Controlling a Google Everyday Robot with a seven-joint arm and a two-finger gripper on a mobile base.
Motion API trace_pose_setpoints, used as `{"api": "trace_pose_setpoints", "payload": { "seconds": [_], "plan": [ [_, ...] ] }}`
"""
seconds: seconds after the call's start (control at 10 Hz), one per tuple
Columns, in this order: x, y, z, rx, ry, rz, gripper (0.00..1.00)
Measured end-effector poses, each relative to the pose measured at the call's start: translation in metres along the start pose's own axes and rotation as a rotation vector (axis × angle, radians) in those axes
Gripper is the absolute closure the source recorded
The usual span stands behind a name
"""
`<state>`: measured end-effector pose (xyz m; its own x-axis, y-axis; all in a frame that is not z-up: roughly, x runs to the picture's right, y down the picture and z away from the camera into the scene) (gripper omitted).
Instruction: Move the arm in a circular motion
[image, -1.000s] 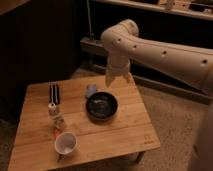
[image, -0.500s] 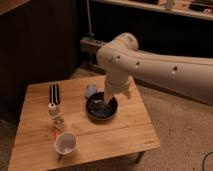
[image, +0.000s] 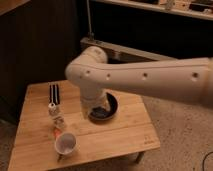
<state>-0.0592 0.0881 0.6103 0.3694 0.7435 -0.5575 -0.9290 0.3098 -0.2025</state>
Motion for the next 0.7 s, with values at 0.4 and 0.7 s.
{"api": "trace_pose_setpoints", "payload": {
  "seconds": [0.4,0.7],
  "plan": [
    [-0.064,0.070,0.004,-0.018,-0.009,-0.187,0.35],
    [-0.117,0.089,-0.001,-0.024,-0.040,-0.262,0.35]
  ]
}}
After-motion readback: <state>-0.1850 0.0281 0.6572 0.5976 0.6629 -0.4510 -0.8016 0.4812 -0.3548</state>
